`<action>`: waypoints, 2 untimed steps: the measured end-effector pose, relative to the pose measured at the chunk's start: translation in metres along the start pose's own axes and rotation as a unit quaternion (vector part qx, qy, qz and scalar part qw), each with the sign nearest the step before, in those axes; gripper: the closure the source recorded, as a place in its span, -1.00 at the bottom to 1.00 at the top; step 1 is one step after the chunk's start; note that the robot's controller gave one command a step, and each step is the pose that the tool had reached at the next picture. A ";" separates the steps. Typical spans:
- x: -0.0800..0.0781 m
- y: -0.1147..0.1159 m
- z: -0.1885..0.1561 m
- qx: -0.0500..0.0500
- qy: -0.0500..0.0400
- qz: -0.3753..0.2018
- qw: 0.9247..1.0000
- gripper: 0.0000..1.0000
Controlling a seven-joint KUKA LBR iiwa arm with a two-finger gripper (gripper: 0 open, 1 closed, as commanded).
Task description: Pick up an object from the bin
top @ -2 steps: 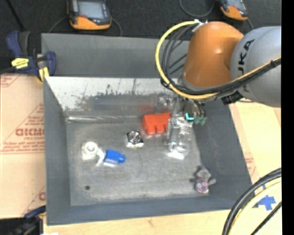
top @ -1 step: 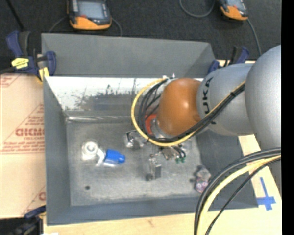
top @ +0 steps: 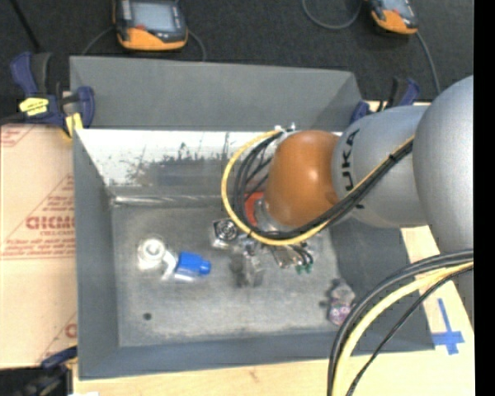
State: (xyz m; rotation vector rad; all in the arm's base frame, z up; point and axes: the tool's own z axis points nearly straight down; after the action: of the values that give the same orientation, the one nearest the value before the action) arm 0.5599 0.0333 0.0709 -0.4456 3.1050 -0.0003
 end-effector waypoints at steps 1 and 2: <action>0.023 -0.011 -0.149 0.002 -0.003 -0.002 1.000 1.00; 0.056 0.019 -0.083 -0.001 0.004 0.110 0.994 1.00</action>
Offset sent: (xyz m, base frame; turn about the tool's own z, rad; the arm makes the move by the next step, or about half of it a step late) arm -0.0216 -0.0160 0.1435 -0.0076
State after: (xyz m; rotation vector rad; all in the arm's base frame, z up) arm 0.5002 0.0359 0.1538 -0.1009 3.1429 0.0011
